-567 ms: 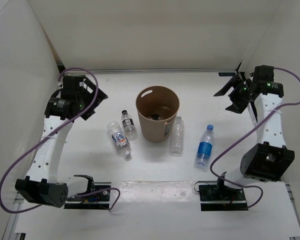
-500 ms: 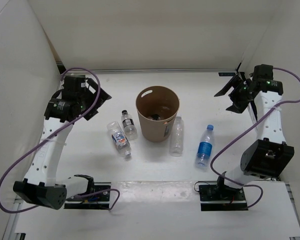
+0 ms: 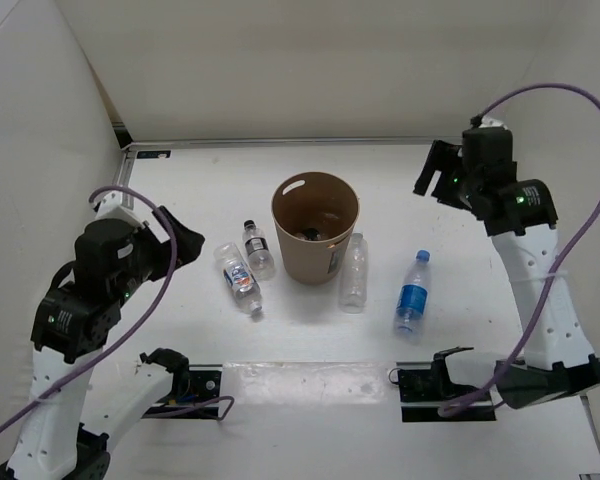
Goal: Put the plastic bottles in the bin
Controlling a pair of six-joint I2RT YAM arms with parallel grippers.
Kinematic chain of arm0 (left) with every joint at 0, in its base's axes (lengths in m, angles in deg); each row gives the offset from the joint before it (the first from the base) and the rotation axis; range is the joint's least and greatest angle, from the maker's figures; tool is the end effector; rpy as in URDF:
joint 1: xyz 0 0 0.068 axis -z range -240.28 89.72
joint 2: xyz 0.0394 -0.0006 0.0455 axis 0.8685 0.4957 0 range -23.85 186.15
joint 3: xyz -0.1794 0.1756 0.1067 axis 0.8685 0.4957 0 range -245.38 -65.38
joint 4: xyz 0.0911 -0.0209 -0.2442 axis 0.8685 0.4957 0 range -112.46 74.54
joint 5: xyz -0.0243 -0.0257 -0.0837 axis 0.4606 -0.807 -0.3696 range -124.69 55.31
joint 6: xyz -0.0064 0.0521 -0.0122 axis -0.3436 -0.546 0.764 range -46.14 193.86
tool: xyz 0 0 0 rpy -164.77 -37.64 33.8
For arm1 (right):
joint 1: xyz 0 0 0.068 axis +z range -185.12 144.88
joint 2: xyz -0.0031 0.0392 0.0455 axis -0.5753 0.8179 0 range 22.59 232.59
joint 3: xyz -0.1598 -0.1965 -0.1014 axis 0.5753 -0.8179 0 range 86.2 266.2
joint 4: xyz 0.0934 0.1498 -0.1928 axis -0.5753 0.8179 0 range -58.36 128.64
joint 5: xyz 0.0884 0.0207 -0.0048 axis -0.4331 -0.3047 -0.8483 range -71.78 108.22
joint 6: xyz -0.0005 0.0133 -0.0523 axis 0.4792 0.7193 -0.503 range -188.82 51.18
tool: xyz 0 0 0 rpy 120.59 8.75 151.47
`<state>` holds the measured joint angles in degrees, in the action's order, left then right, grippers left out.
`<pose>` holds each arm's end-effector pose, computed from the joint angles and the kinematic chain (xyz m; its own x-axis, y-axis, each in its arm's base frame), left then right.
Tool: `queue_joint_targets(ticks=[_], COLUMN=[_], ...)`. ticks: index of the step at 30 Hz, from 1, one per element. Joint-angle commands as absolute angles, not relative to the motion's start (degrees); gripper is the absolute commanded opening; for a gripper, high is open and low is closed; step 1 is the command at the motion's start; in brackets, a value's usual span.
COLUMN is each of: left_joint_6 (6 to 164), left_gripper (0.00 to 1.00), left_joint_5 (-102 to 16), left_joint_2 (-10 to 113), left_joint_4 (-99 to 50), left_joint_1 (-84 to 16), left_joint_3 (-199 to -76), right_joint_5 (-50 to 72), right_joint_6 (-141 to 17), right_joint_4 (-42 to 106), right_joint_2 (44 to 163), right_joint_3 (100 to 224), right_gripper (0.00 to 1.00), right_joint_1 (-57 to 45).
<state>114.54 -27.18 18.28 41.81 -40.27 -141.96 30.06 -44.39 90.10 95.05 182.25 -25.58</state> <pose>0.0835 -0.0254 0.4243 -0.5060 -0.5036 -0.7003 -0.1280 0.8467 -0.5164 0.2283 0.0309 0.4560 -0.5118 0.3244 -0.7955 0.2366 0.9434 0.2325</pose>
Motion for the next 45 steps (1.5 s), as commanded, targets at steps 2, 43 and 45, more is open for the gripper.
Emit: queue_joint_targets(ticks=[2, 43, 45], left_joint_6=[100.17, 108.05, 107.96], left_gripper=[1.0, 1.0, 1.0], left_joint_5=[-23.18, -20.1, -19.57], left_joint_2=[23.51, 22.47, 22.64], left_joint_4=[47.05, 50.58, 50.66], left_joint_1=[-40.07, -40.33, -40.33], left_joint_3=[-145.53, -135.25, -135.6], right_joint_5=[30.93, 9.77, 9.43], right_joint_6=[-46.56, -37.97, -38.84], right_joint_4=[90.96, 95.87, 96.5], right_joint_2=[92.73, 127.34, 130.24], right_joint_3=[177.26, 154.65, 157.2], right_gripper=[0.78, 0.88, 0.87], right_joint_1=[-23.85, -32.58, -31.09])
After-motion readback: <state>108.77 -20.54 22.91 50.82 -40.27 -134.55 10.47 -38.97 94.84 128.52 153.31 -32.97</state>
